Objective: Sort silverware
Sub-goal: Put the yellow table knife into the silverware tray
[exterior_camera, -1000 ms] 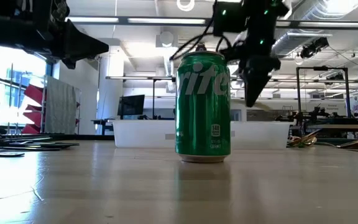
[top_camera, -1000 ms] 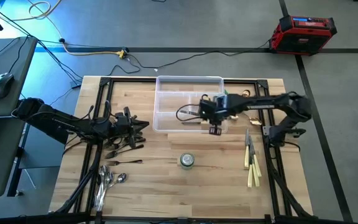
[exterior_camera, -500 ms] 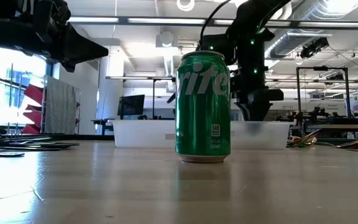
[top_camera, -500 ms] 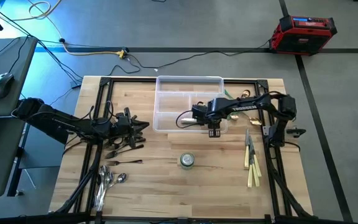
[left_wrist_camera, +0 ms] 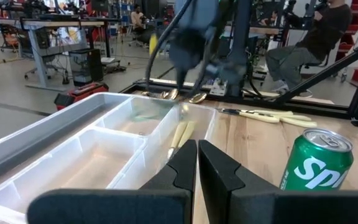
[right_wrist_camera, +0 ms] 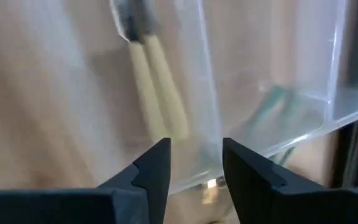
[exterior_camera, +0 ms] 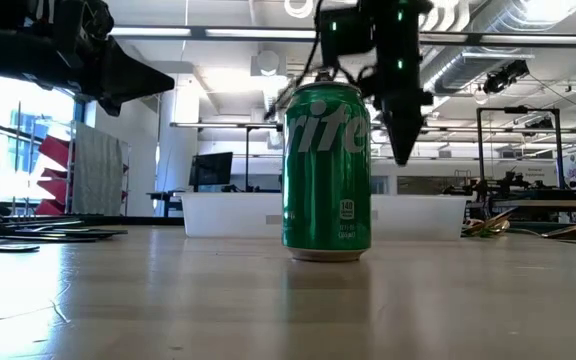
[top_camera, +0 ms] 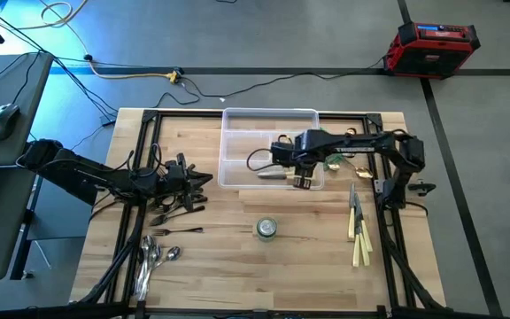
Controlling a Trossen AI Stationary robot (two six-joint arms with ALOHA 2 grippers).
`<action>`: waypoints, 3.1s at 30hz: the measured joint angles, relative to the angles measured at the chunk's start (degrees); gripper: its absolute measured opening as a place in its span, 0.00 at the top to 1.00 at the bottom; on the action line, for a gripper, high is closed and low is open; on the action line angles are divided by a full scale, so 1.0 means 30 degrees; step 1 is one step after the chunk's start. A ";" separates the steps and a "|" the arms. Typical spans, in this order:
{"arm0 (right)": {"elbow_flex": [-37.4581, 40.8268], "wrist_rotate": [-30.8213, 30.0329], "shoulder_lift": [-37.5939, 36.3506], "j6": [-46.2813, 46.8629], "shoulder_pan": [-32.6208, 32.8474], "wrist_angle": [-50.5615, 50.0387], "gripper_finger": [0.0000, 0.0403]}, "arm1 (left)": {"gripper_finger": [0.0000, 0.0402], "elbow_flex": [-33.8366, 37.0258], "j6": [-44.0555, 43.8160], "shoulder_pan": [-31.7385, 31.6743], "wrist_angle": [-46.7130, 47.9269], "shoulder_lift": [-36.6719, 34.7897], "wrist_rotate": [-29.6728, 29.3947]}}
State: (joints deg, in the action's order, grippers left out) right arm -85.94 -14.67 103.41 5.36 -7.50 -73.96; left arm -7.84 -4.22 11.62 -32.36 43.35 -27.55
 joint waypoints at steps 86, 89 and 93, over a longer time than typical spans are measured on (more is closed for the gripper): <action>0.7557 0.0156 -0.5067 -0.1590 0.0700 0.7380 0.95 | 1.00 0.0000 0.0455 -0.0007 -0.1194 0.0010 -0.0087; 0.7557 0.0898 -0.3750 -0.4116 -0.0035 0.8667 0.95 | 1.00 0.0000 0.0455 -0.0007 -0.1155 0.0078 -0.0089; 0.7557 0.1126 -0.2435 -0.5879 -0.0589 0.9152 0.94 | 1.00 -0.0007 0.0285 -0.0007 -0.1012 0.0218 -0.0087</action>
State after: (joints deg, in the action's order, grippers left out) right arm -63.26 -11.29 96.10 -12.28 -9.27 -46.50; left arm -7.86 -3.36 11.60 -35.40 44.01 -27.81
